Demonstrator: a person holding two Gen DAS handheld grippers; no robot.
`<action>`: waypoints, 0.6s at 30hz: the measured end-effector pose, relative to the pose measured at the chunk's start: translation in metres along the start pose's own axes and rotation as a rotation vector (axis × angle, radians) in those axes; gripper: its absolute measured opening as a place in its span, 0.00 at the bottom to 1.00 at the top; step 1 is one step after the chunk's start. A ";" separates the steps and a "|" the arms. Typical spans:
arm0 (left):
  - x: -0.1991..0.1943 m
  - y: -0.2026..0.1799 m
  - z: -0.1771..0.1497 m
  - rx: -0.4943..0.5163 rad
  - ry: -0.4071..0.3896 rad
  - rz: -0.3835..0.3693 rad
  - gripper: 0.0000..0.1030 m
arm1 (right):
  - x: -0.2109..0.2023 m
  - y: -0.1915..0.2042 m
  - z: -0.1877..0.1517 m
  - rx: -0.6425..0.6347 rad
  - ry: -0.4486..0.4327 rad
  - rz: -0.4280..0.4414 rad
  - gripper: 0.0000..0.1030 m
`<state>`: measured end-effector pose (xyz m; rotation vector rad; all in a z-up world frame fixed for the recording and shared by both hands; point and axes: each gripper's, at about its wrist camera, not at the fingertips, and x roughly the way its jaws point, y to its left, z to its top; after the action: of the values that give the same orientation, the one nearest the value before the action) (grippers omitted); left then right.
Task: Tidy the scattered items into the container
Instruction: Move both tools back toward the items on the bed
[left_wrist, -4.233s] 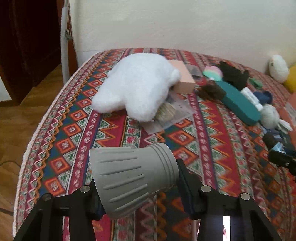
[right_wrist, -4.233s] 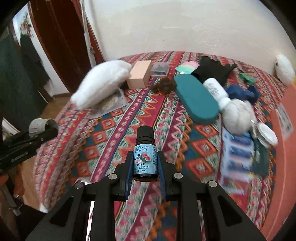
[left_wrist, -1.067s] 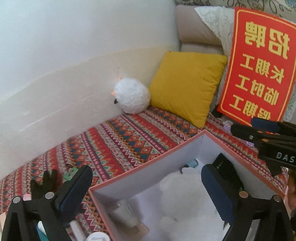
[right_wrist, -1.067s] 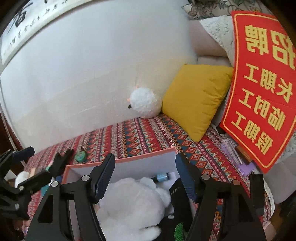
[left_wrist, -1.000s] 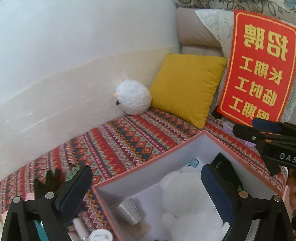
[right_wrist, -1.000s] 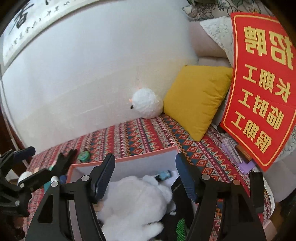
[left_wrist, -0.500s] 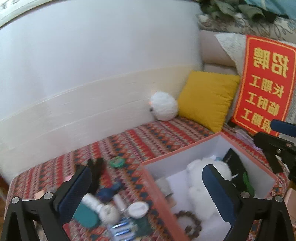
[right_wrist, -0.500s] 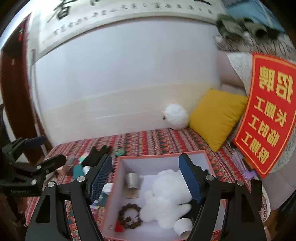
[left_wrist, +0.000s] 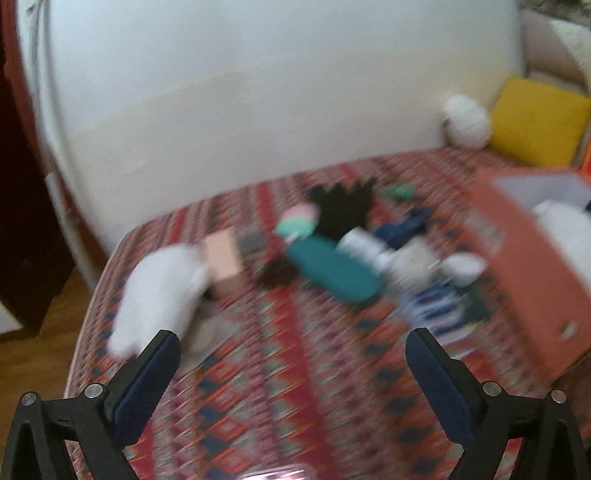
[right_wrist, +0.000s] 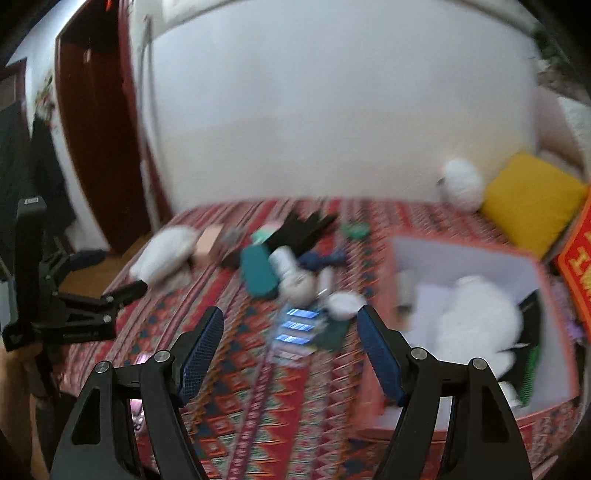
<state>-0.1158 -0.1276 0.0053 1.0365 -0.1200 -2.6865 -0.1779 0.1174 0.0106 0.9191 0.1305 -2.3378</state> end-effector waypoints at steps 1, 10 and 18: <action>0.006 0.011 -0.007 0.004 0.011 0.011 0.98 | 0.012 0.006 -0.003 -0.006 0.019 0.009 0.75; 0.071 0.075 -0.035 -0.016 0.076 -0.095 0.96 | 0.109 0.034 0.000 -0.029 0.156 0.087 0.75; 0.153 0.064 -0.027 0.102 0.168 -0.167 0.83 | 0.174 0.057 0.022 -0.068 0.206 0.128 0.75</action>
<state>-0.1936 -0.2305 -0.1030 1.3541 -0.1448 -2.7496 -0.2565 -0.0243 -0.0777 1.0996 0.2262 -2.1059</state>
